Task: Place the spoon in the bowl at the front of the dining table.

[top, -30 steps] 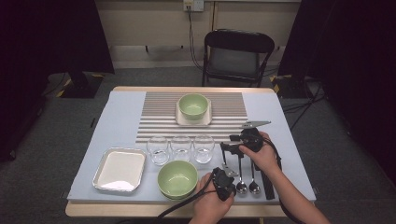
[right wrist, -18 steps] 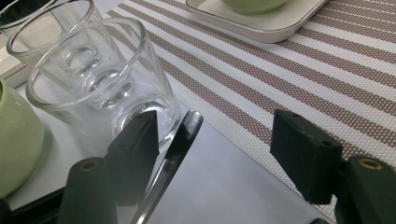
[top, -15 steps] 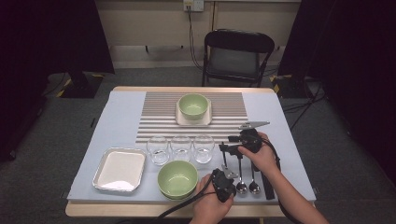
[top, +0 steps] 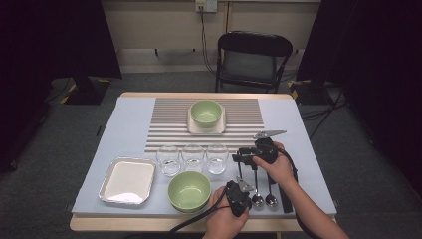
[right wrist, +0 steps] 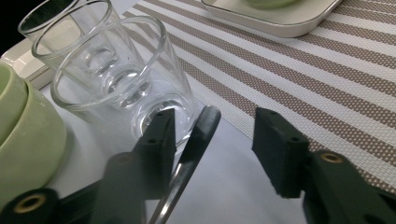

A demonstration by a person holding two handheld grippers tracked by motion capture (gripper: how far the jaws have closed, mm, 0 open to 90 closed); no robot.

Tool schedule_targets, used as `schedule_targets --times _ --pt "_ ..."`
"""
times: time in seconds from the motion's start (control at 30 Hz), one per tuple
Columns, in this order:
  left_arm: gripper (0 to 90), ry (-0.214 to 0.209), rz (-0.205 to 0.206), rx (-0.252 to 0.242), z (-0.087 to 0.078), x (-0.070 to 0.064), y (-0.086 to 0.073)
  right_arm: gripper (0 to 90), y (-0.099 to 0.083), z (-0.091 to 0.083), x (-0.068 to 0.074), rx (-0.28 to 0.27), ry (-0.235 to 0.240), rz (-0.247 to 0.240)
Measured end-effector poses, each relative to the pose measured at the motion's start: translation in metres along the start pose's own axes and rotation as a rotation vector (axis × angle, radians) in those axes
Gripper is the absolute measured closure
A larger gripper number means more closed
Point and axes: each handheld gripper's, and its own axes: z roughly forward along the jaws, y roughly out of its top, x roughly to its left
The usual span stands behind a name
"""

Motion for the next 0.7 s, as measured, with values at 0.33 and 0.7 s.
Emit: schedule_targets --times 0.33,0.7 --pt "80.4 0.025 0.016 -0.018 -0.005 -0.003 -0.001 83.0 0.001 -0.003 0.001 -0.029 0.132 0.092" --pt "51.1 0.004 0.032 -0.112 -0.030 -0.008 0.011 90.0 0.008 -0.018 -0.006 -0.181 0.307 0.265"
